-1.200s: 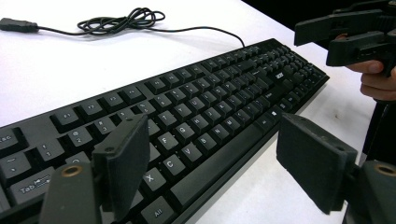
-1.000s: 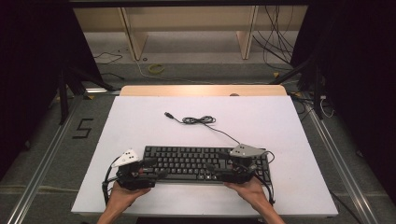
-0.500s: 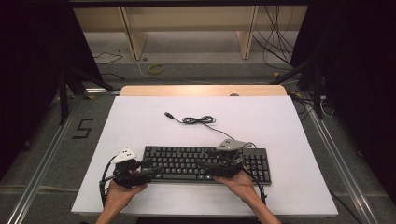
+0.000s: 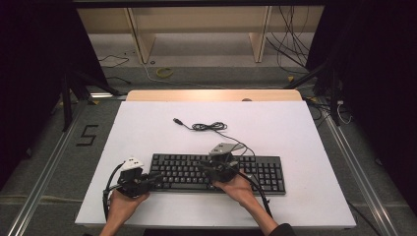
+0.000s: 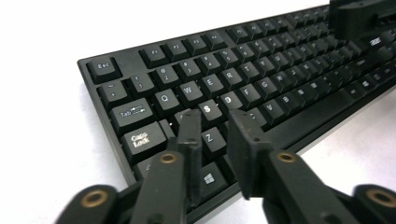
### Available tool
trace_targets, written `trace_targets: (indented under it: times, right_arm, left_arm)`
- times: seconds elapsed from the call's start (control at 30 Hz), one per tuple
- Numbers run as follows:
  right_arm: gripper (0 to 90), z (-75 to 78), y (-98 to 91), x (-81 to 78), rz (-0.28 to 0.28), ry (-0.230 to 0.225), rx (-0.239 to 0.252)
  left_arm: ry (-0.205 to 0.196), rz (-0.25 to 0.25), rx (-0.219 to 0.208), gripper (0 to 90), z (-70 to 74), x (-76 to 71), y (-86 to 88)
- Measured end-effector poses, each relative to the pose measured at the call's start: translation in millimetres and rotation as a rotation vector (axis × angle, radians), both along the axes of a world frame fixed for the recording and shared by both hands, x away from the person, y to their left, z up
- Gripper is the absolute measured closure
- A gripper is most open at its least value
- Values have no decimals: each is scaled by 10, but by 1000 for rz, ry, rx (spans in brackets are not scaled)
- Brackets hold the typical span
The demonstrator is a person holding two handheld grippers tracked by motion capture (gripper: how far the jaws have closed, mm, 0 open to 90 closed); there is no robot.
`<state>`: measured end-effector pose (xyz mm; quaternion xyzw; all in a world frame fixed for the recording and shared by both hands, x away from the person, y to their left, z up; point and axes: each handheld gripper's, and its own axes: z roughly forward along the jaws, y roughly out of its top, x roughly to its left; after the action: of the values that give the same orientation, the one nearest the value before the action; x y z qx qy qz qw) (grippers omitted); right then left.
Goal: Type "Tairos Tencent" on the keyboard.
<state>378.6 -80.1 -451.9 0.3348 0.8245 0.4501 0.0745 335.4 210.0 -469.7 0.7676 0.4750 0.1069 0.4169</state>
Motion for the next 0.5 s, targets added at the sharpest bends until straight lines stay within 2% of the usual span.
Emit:
trace_targets:
  times: [0.23, 0.5]
  right_arm:
    - [884, -43, 187, 63, 15, 14, -18]
    - [900, -127, 380, 147, 21, 39, -62]
  left_arm:
    - [2, 1, 36, 873, -5, 2, 5]
    - [19, 5, 51, 894, -27, 21, 22]
